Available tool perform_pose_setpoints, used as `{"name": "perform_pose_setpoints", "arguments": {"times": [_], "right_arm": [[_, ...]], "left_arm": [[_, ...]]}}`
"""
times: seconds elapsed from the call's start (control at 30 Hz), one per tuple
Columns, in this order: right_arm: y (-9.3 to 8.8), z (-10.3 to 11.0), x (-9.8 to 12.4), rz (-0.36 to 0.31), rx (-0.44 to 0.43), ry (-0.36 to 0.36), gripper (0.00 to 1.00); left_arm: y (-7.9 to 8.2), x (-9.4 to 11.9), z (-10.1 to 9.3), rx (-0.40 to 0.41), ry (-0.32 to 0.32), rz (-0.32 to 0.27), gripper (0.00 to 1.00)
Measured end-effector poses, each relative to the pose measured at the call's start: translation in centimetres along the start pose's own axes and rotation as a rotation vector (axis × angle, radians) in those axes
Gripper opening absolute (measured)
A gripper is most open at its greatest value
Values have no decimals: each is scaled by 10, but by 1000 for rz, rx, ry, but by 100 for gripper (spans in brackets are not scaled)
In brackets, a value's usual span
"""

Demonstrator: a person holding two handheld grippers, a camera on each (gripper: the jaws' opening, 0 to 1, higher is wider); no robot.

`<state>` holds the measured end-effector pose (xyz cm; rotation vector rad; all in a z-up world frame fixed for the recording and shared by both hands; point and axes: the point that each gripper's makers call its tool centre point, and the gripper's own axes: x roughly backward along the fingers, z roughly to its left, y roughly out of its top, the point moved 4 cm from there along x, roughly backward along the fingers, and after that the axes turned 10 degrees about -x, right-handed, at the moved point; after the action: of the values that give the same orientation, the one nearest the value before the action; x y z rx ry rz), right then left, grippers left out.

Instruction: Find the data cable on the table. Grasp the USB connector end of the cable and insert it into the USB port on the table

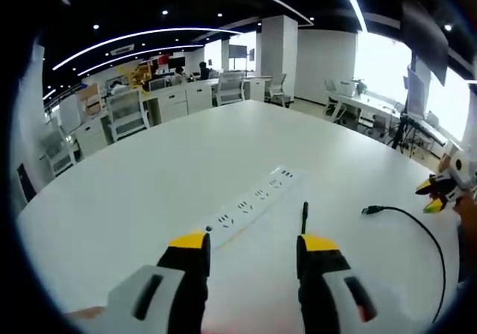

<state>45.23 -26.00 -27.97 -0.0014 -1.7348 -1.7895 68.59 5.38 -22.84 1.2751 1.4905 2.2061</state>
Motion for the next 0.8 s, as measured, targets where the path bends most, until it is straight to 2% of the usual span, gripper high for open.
{"name": "perform_pose_setpoints", "arguments": {"times": [0.4,0.7,0.8], "right_arm": [[10,4,-28,27,33,37,33],[10,-8,-40,36,36,19,30],[9,-11,-51,44,33,25,30]], "left_arm": [[3,-1,0,-17,-12,-7,47],[3,-1,0,-19,-14,-5,47],[3,-1,-1,-19,-14,-8,47]]}}
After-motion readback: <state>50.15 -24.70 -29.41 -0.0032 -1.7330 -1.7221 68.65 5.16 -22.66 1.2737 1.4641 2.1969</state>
